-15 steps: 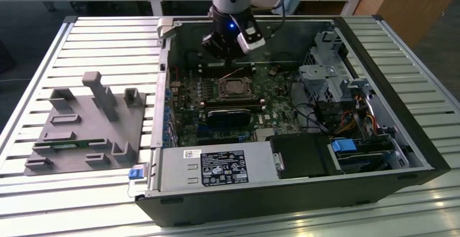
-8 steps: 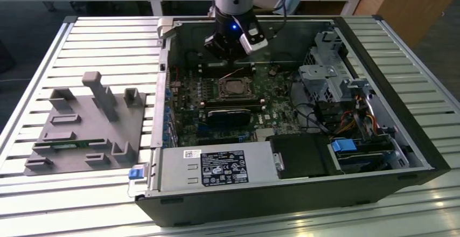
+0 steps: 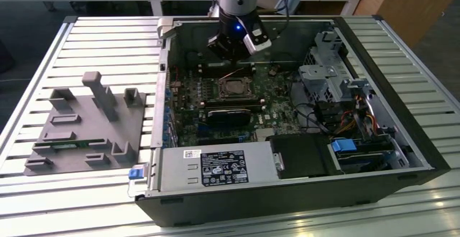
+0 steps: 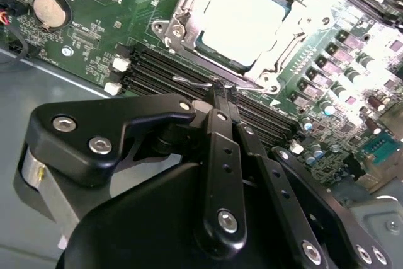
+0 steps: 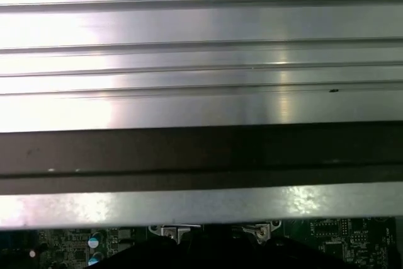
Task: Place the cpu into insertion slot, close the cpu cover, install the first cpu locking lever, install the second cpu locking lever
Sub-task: 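Install the first cpu locking lever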
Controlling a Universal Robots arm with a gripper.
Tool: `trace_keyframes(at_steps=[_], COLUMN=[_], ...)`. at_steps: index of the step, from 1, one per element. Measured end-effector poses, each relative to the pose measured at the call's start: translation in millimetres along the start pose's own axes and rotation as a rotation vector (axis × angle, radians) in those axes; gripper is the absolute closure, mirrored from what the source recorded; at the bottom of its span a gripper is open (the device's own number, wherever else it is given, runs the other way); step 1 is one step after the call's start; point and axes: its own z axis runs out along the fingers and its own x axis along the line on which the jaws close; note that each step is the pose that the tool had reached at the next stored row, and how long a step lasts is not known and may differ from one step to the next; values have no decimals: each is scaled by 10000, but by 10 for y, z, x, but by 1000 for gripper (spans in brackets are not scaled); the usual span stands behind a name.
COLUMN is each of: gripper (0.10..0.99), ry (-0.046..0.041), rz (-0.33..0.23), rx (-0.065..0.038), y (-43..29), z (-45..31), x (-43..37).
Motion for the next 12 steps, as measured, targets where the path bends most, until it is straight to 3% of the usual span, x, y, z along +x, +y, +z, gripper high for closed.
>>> trace_keyframes(at_steps=[12], gripper=[980], ry=[8], rz=[1], rx=[-1], y=[15], z=[44], x=[-89])
